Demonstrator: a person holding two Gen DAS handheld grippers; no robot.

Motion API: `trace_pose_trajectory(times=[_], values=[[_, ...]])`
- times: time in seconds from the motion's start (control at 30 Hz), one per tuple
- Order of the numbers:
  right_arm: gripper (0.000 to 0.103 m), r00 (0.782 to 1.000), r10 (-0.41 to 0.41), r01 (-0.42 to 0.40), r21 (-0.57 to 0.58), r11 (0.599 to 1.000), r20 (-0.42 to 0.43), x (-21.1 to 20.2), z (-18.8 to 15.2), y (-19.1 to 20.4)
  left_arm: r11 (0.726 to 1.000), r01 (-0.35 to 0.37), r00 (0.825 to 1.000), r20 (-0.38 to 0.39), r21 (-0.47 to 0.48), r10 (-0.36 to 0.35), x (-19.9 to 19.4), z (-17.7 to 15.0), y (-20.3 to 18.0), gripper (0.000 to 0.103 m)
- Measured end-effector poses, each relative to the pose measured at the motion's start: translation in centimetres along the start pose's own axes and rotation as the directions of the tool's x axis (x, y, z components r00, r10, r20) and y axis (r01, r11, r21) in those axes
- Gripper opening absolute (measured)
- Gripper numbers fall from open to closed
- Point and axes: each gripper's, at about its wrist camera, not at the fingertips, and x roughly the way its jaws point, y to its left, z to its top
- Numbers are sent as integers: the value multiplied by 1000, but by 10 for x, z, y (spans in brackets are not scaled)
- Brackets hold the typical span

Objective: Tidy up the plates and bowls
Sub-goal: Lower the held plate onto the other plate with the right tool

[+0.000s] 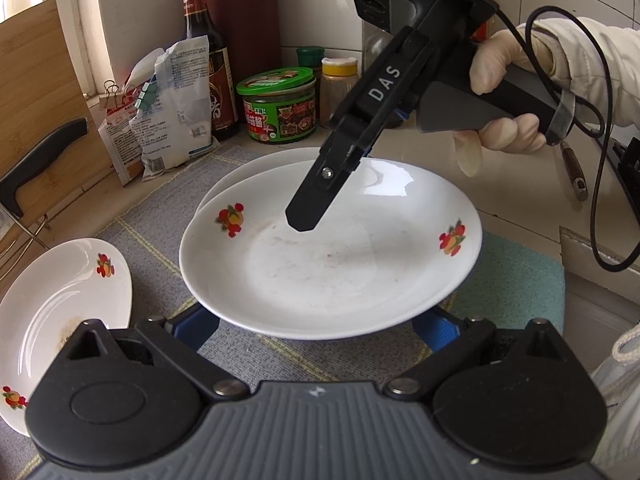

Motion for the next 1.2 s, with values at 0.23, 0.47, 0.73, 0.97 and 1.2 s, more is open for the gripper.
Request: trace_pose_trajectory(times=[0.23, 0.47, 0.73, 0.97, 1.2], values=[[103, 1000, -15, 15, 16, 1000, 0, -1, -4, -2, 1000, -1, 1000, -4, 11, 1, 3, 2, 2, 101], [103, 1000, -30, 30, 36, 999, 3, -6, -8, -5, 1000, 0, 1000, -2, -5, 0, 7, 3, 7, 101], [103, 999, -36, 35, 51, 998, 4, -11, -12, -6, 1000, -5, 1000, -3, -4, 5, 9, 3, 6, 101], [103, 999, -45, 44, 62, 997, 13, -16, -15, -6, 1000, -9, 1000, -3, -12, 9, 9, 4, 7, 101], [103, 998, -60, 59, 57, 997, 17, -20, -19, -2, 1000, -7, 1000, -2, -20, 7, 8, 5, 7, 101]])
